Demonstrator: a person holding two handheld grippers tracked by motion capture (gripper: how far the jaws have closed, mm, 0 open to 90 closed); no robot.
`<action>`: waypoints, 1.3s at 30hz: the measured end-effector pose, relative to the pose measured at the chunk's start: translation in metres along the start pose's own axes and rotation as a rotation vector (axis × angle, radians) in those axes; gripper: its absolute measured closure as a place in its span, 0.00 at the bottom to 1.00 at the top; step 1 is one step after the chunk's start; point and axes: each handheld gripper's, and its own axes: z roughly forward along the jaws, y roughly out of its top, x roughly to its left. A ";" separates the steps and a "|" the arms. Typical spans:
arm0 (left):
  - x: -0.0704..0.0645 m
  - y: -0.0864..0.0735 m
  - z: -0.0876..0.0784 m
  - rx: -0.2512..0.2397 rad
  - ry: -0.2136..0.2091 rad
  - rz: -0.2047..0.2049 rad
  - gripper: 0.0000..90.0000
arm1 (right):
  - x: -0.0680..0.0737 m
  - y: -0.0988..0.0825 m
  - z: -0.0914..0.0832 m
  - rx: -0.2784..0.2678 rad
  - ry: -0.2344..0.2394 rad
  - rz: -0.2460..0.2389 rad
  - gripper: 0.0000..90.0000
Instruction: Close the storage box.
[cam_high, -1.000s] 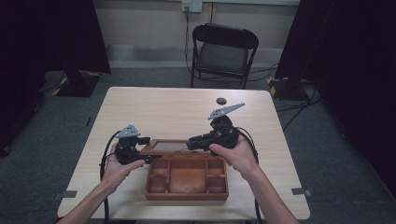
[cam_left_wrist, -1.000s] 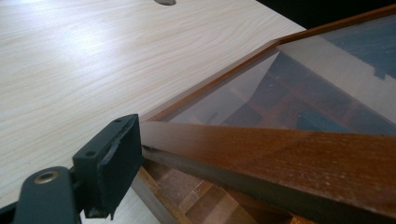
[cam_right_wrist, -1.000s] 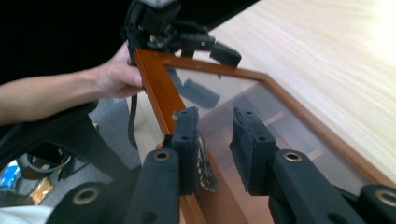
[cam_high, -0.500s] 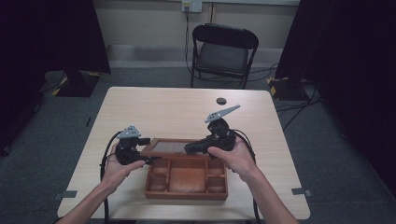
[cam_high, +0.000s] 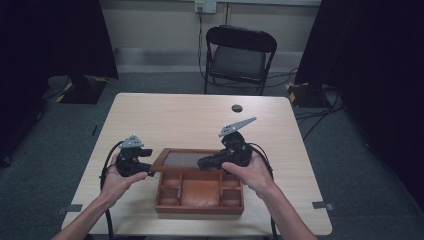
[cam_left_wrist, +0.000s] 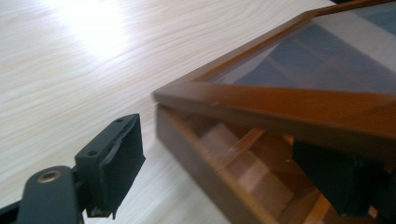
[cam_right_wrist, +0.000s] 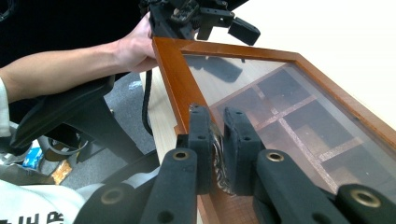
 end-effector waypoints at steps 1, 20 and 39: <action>0.004 -0.001 -0.001 0.003 0.006 -0.005 0.18 | 0.000 -0.001 0.000 0.001 -0.001 0.000 0.92; 0.034 -0.008 -0.007 -0.009 0.071 -0.088 0.20 | 0.014 -0.033 0.016 0.026 -0.028 -0.034 0.91; 0.028 -0.010 -0.003 0.010 0.061 -0.073 0.20 | 0.014 -0.071 0.045 0.093 -0.028 -0.063 0.91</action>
